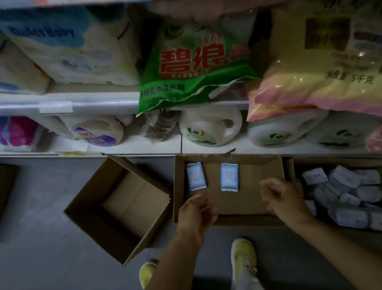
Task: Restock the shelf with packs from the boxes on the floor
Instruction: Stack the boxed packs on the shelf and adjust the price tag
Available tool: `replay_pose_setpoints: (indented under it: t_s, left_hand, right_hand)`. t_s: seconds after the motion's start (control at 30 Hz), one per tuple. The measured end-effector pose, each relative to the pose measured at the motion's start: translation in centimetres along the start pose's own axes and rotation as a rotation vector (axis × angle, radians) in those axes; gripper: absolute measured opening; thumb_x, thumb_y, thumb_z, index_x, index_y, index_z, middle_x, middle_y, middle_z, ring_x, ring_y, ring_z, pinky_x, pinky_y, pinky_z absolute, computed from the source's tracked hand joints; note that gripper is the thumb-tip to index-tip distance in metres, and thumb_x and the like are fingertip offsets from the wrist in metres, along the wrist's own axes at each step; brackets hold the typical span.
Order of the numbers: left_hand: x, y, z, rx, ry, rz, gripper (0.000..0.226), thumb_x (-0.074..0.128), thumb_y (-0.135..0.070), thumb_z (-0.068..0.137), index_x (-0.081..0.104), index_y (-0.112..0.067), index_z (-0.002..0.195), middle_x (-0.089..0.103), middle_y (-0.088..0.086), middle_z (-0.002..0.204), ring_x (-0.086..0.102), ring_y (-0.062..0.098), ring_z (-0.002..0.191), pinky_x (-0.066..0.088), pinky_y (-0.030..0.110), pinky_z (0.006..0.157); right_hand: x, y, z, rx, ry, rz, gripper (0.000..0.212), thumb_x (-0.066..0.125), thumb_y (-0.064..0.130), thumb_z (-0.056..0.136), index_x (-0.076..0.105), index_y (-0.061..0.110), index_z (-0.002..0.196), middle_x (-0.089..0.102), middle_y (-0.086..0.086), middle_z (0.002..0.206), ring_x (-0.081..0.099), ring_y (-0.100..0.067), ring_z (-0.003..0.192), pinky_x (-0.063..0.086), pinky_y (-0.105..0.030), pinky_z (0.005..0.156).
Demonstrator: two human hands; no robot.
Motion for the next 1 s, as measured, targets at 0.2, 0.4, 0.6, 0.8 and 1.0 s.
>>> replay_pose_setpoints:
  t_s: [0.2,0.4,0.6,0.8,1.0]
  left_hand:
    - [-0.1,2.9,8.5,-0.027,-0.093,-0.012,0.009,0.05,-0.015,0.1,0.057,-0.019,0.104,0.067,0.007,0.085,0.061,0.019,0.069,0.049,0.029,0.062]
    - [-0.4,3.2,16.3,-0.052,-0.1,0.102,0.015,0.049,-0.015,0.101,0.057,-0.014,0.089,0.06,0.007,0.082,0.056,0.017,0.069,0.047,0.029,0.062]
    - [-1.2,4.9,24.8,0.106,-0.006,0.361,0.05,0.049,-0.007,0.101,0.035,-0.012,0.149,0.047,0.009,0.142,0.051,0.024,0.123,0.038,0.027,0.089]
    - [-1.0,5.9,34.4,0.207,-0.083,0.827,0.083,0.064,-0.031,0.093,0.01,-0.03,0.157,0.001,0.004,0.164,0.011,0.028,0.149,0.019,0.034,0.118]
    - [0.5,4.5,40.9,0.438,-0.262,1.09,0.098,0.06,-0.038,0.094,-0.015,-0.019,0.156,-0.018,0.01,0.162,-0.009,0.035,0.149,0.005,0.04,0.119]
  right_hand:
    - [3.6,-6.4,5.4,0.125,0.039,-0.06,0.017,0.06,0.012,0.092,0.061,0.029,0.09,0.068,-0.006,0.094,0.063,-0.022,0.068,0.057,-0.043,0.07]
    - [9.4,-12.1,11.1,0.201,0.107,-0.21,0.008,0.06,0.014,0.092,0.063,0.014,0.1,0.068,-0.01,0.101,0.065,-0.028,0.085,0.054,-0.042,0.081]
    - [14.8,-17.1,17.7,0.168,0.161,-0.408,0.025,0.065,0.017,0.089,0.062,0.007,0.111,0.064,-0.017,0.115,0.06,-0.034,0.108,0.048,-0.04,0.091]
    - [18.9,-21.1,23.0,0.173,0.076,-0.534,0.049,0.066,0.024,0.088,0.048,0.018,0.133,0.04,-0.017,0.139,0.042,-0.037,0.126,0.039,-0.041,0.101]
    - [22.3,-22.8,26.3,0.281,-0.078,-0.522,0.091,0.075,0.042,0.077,0.019,0.021,0.146,0.022,-0.013,0.144,0.031,-0.039,0.128,0.037,-0.048,0.097]
Point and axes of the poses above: each hand's wrist, its own z-axis towards the middle knuckle, its own x-axis out of the palm, y = z × x, the point moved 7 cm from there along z, towards the middle knuckle
